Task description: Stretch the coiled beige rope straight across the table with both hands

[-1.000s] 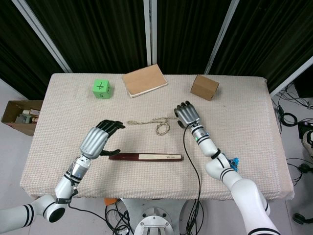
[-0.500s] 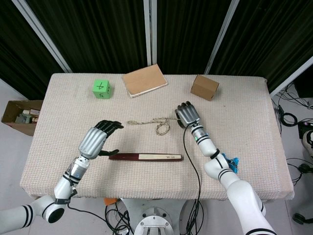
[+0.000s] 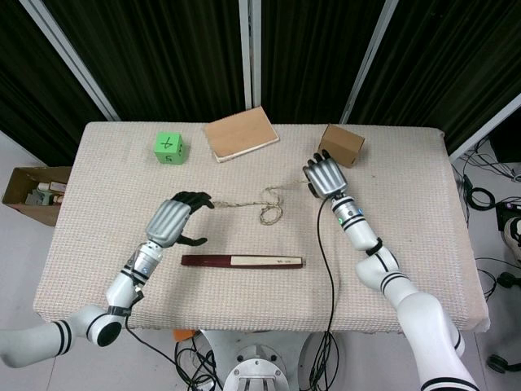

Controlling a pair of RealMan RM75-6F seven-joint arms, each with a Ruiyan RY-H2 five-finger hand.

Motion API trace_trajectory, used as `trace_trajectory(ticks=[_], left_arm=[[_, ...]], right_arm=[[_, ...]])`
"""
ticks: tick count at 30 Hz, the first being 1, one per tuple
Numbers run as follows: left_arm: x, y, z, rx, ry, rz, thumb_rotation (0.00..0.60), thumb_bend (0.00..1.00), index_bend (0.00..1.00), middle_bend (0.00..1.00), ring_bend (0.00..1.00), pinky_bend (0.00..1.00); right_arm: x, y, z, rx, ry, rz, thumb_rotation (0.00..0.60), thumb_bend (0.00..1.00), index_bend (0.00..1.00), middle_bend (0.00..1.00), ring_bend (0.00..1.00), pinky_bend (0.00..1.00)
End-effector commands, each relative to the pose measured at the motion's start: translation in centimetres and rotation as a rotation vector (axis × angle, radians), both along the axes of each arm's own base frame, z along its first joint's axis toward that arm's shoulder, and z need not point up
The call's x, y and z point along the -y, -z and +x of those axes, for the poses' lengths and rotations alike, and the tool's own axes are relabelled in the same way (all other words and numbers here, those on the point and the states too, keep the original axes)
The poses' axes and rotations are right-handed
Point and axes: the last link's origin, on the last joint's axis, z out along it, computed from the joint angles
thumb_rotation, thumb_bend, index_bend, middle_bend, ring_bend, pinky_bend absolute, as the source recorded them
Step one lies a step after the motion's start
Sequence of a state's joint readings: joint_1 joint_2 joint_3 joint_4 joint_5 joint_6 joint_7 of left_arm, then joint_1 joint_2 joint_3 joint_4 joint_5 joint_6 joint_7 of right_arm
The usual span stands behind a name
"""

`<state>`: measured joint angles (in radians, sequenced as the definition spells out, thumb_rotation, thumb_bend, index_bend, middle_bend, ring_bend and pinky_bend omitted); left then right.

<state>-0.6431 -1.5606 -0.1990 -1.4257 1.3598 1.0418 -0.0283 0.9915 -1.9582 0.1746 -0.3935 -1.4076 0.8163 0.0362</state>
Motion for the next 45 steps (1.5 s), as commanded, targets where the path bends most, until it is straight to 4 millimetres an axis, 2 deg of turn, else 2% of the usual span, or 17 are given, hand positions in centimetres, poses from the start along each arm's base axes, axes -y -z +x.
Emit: trace_trajectory(ticks=[1, 7, 12, 18, 28, 45], left_arm=[[-2.6, 2.3, 2.2, -0.022, -0.005, -0.009, 0.600, 0.12, 0.36, 0.23, 0.20, 0.20], [-5.3, 5.8, 4.8, -0.117, -0.002, 0.015, 0.600, 0.20, 0.43, 0.21, 0.17, 0.17], [-6.5, 8.4, 5.3, -0.180, -0.047, 0.016, 0.600, 0.24, 0.46, 0.20, 0.16, 0.17], [-7.1, 10.8, 5.7, -0.230, -0.087, 0.006, 0.600, 0.24, 0.48, 0.20, 0.16, 0.17], [-7.7, 12.4, 5.4, -0.252, -0.149, 0.013, 0.600, 0.31, 0.50, 0.20, 0.16, 0.16], [-8.3, 13.0, 5.2, -0.273, -0.188, 0.022, 0.600, 0.37, 0.54, 0.21, 0.16, 0.16]], right_arm=[[0.0, -2.1, 0.0, -0.043, -0.039, -0.045, 0.600, 0.46, 0.70, 0.42, 0.22, 0.22], [-0.9, -3.2, 0.5, -0.061, -0.035, -0.055, 0.600, 0.46, 0.70, 0.41, 0.22, 0.22], [-1.6, -3.4, 0.6, -0.047, -0.009, -0.054, 0.600, 0.47, 0.70, 0.41, 0.22, 0.21], [-1.9, -3.2, 0.5, -0.024, 0.020, -0.041, 0.600, 0.47, 0.70, 0.41, 0.22, 0.20], [-1.7, -2.9, -0.1, -0.014, 0.044, -0.030, 0.600, 0.47, 0.70, 0.41, 0.21, 0.20], [-1.4, -2.9, -0.9, -0.012, 0.058, -0.033, 0.600, 0.47, 0.70, 0.41, 0.22, 0.20]])
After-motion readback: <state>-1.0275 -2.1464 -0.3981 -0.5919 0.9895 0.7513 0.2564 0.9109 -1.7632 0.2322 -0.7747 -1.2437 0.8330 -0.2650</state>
